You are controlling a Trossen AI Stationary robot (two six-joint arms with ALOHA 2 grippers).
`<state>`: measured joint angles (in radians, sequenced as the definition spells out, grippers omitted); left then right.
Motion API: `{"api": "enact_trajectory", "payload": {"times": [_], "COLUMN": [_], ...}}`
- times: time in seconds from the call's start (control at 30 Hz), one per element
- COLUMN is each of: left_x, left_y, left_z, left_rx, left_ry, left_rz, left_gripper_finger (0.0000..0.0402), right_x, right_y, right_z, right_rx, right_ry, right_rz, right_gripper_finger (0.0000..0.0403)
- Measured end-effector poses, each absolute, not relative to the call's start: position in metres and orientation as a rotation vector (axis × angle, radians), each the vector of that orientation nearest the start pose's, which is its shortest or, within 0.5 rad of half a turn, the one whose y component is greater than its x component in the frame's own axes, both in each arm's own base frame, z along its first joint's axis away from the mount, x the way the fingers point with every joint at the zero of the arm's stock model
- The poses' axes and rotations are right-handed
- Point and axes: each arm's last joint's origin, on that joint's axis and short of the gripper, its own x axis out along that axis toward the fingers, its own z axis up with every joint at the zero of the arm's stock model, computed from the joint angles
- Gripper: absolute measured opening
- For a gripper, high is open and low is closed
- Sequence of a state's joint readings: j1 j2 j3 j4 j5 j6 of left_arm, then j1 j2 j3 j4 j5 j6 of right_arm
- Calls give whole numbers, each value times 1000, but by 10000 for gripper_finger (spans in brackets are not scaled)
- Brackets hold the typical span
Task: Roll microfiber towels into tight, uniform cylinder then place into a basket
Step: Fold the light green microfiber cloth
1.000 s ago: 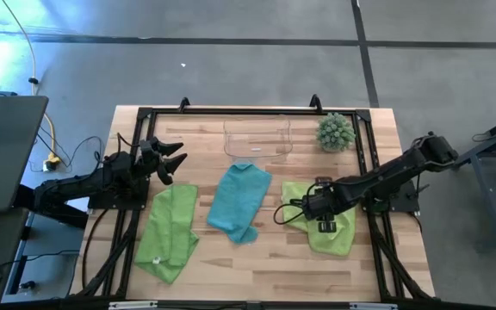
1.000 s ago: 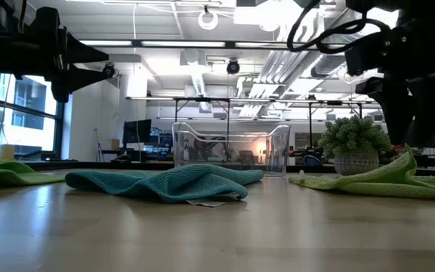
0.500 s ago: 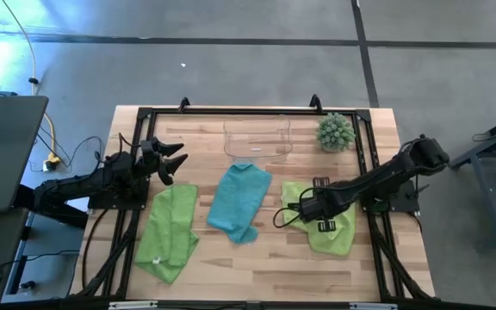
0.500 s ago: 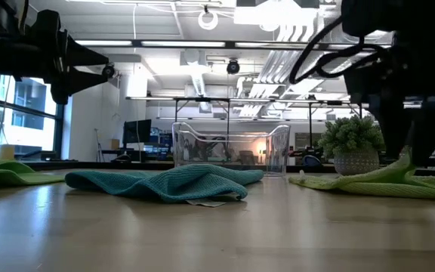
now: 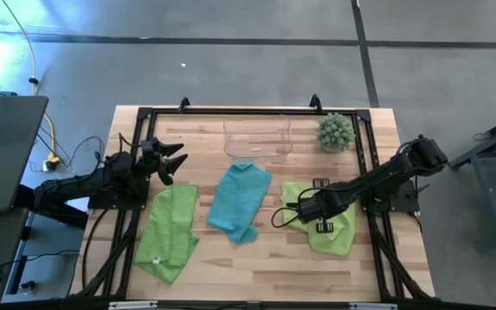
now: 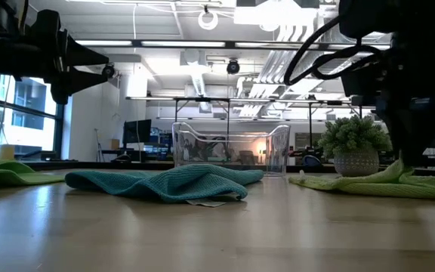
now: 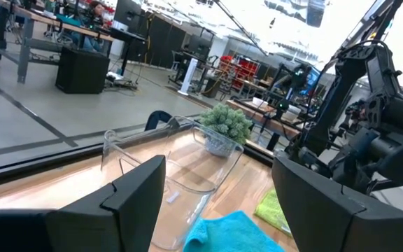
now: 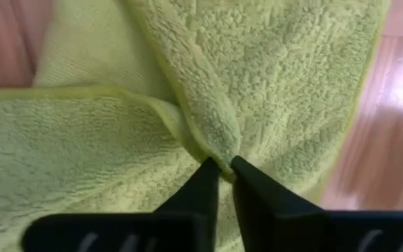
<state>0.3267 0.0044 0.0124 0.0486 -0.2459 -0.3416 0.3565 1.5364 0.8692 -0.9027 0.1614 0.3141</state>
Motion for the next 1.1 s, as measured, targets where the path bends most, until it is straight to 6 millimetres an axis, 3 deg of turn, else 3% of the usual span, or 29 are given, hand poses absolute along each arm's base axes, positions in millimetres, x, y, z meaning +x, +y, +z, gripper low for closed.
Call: {"api": "enact_trajectory", "payload": {"times": [0.23,0.57,0.8,1.1], "left_x": [89,91,90,98], "left_y": [37,32,31,26], "left_z": [172,176,186,182], "left_rx": [-376,-281,-205,-166], "left_ry": [-167,-151,-246,-173], "left_rz": [548,353,328,252], "left_gripper_finger": [254,254,254,243], "right_x": [231,244,269,290], "right_y": [81,78,79,85], "right_z": [167,173,212,269], "right_rx": [-77,18,32,53], "right_ry": [1477,1342,1181,1018], "right_rz": [-105,-165,-214,-231], "right_gripper_finger": [3,1,0,0]}}
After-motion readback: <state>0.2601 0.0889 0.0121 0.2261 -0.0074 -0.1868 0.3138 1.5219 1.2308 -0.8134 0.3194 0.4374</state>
